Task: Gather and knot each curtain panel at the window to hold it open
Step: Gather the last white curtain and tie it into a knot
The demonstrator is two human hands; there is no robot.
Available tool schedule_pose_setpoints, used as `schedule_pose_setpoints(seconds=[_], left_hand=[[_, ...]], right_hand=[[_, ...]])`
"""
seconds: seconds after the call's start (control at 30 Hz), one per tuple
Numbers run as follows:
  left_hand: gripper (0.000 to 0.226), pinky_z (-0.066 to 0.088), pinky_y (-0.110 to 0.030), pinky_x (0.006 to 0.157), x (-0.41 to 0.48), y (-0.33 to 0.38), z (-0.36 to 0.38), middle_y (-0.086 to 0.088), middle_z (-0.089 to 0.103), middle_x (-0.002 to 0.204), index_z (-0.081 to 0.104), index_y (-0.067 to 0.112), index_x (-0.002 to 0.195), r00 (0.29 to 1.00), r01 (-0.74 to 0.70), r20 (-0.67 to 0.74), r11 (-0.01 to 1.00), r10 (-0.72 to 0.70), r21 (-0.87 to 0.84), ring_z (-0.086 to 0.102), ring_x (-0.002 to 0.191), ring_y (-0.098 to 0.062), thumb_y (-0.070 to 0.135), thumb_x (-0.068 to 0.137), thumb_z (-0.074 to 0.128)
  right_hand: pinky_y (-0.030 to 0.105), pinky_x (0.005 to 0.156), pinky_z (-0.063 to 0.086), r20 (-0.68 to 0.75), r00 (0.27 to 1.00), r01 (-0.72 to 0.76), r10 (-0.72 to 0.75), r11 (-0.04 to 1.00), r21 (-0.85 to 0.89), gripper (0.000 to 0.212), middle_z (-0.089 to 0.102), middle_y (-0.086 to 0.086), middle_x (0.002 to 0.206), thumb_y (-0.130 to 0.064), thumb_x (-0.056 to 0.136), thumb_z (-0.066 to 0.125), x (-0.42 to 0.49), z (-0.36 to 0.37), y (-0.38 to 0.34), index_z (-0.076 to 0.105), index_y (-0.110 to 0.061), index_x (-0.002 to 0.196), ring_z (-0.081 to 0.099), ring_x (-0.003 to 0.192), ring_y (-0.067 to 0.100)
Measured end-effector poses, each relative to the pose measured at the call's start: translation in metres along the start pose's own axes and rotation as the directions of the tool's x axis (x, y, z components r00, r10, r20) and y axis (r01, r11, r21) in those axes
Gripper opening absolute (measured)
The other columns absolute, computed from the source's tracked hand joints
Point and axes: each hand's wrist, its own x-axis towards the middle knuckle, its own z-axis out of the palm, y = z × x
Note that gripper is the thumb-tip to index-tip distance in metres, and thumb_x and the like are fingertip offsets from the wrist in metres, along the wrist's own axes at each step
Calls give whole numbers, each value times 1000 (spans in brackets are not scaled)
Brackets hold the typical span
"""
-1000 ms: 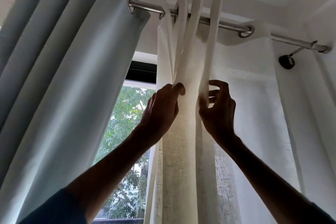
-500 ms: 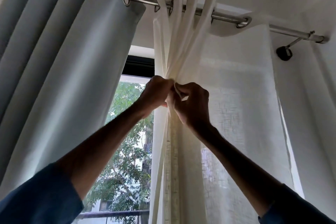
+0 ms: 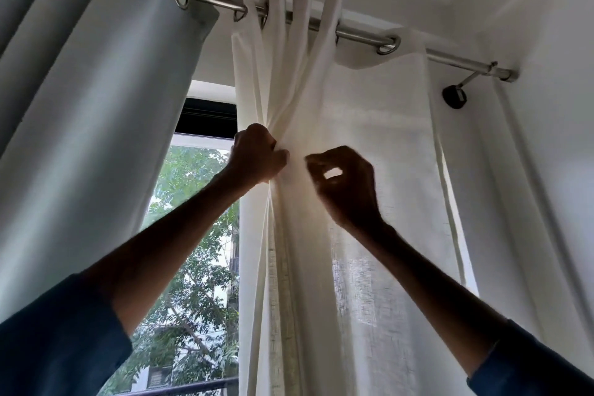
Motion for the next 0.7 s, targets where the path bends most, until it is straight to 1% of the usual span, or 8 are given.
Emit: schedule_pose_setpoints(seconds=[0.07,0.13,0.2,0.27,0.3,0.37,0.53,0.7], left_hand=[[42,38,-28,56,-1,-3,4,-12,45,45,45,2,45,996,-80,-21,994,82,71,52,53,-32,28,72,64],[47,34,-28,59,-2,-6,7,-4,36,43,36,9,44,988,-137,-59,986,143,92,42,48,-26,19,77,68],[50,33,-27,59,-2,-9,7,0,35,44,34,12,45,978,-177,-89,978,187,110,39,45,-17,15,79,69],[47,34,-27,58,-1,-11,7,-1,37,44,37,10,46,971,-212,-87,970,223,121,40,44,-13,16,79,69],[44,35,-28,56,0,-11,6,-2,39,44,40,8,47,970,-219,-75,967,230,128,42,45,-15,16,79,69],[40,35,-28,54,2,-11,6,-5,42,45,46,5,49,970,-226,-63,964,236,137,45,46,-19,17,79,69],[35,31,-23,49,1,-16,5,-7,45,46,52,1,53,971,-218,-71,966,229,139,49,46,-21,17,79,69],[43,28,-21,43,0,-19,-5,-4,35,41,41,4,47,964,-248,-59,957,259,149,37,38,-15,15,79,67]], right_hand=[[40,90,55,-105,993,-62,45,984,-166,39,62,8,115,-35,88,69,11,-12,30,68,-10,118,61,108,22],[48,114,32,-130,951,-308,281,898,-315,80,40,21,148,-51,88,67,23,-31,53,40,-4,147,36,140,37],[51,121,16,-96,831,-552,548,792,-260,113,13,23,164,-65,84,66,33,-49,75,10,-1,158,12,152,38],[47,117,34,-58,754,-654,655,740,-156,133,34,21,157,-81,66,69,39,-56,91,14,0,156,33,146,35],[42,103,48,-50,746,-665,664,739,-106,135,53,16,143,-88,56,69,41,-57,96,27,-2,152,51,132,31],[29,74,52,1,761,-646,649,758,-85,112,68,4,116,-84,57,71,44,-58,96,49,-6,134,65,104,21],[29,71,40,31,938,-316,344,891,-326,15,67,10,91,-19,92,61,51,-34,60,64,-4,93,64,96,32],[31,67,24,173,970,-89,172,911,-402,15,62,25,92,2,77,49,61,5,-5,42,-12,77,58,91,40]])
